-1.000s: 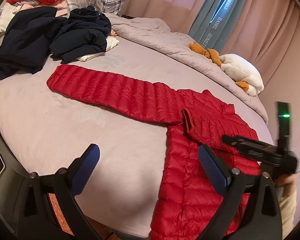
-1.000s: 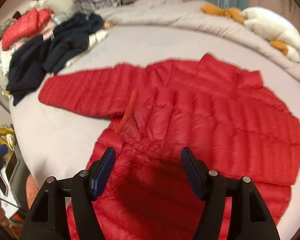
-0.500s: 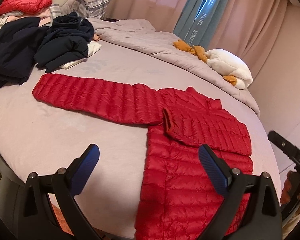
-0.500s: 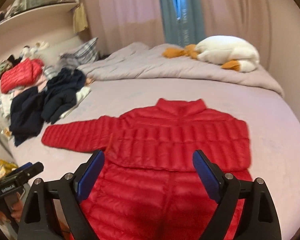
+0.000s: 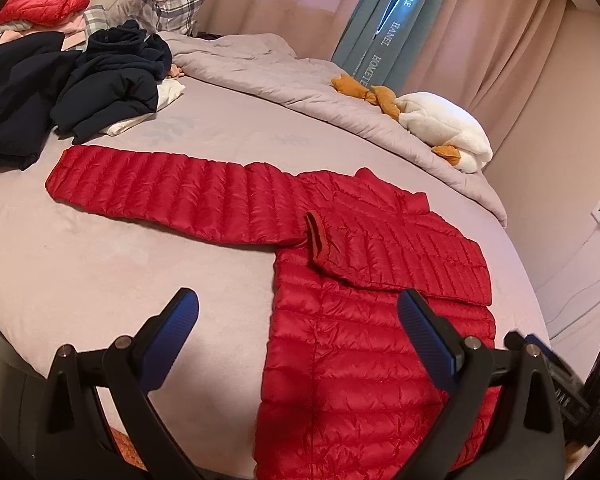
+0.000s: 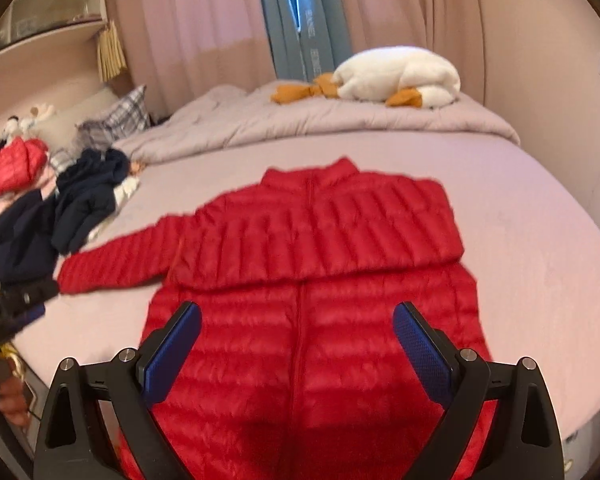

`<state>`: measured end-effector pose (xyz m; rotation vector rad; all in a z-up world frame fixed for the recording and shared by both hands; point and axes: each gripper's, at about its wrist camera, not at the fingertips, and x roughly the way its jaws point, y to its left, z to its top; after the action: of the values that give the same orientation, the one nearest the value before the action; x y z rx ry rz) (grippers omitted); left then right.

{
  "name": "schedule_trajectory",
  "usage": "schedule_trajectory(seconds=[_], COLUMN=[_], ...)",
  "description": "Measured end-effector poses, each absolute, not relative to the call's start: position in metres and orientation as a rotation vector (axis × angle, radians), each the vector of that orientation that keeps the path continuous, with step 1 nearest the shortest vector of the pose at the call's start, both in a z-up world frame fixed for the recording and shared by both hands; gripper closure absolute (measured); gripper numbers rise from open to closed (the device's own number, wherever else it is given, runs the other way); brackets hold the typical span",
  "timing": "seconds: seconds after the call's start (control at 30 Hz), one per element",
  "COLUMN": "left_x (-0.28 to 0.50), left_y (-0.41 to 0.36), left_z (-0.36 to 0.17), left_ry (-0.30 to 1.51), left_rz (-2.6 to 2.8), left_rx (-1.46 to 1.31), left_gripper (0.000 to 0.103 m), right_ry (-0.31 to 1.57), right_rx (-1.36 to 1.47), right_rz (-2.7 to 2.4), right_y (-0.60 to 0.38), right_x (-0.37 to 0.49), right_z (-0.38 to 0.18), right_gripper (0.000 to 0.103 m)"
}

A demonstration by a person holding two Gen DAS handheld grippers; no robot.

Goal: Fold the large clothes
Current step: 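Open the right gripper, release the sleeve, and withdraw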

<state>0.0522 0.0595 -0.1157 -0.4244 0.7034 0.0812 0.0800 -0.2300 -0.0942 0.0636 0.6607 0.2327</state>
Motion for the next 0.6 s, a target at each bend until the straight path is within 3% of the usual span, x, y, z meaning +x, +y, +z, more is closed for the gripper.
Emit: schedule_trajectory(seconds=[0.6], left_x=[0.057], left_y=[0.077], left_z=[-0.105], left_ry=[0.663], left_rz=[0.133], left_rx=[-0.442], left_gripper=[0.003], right_ry=[0.601], right_rx=[0.055], right_rz=[0.494], right_y=[-0.159], right_x=[0.062], right_z=[-0.075], right_gripper=[0.007])
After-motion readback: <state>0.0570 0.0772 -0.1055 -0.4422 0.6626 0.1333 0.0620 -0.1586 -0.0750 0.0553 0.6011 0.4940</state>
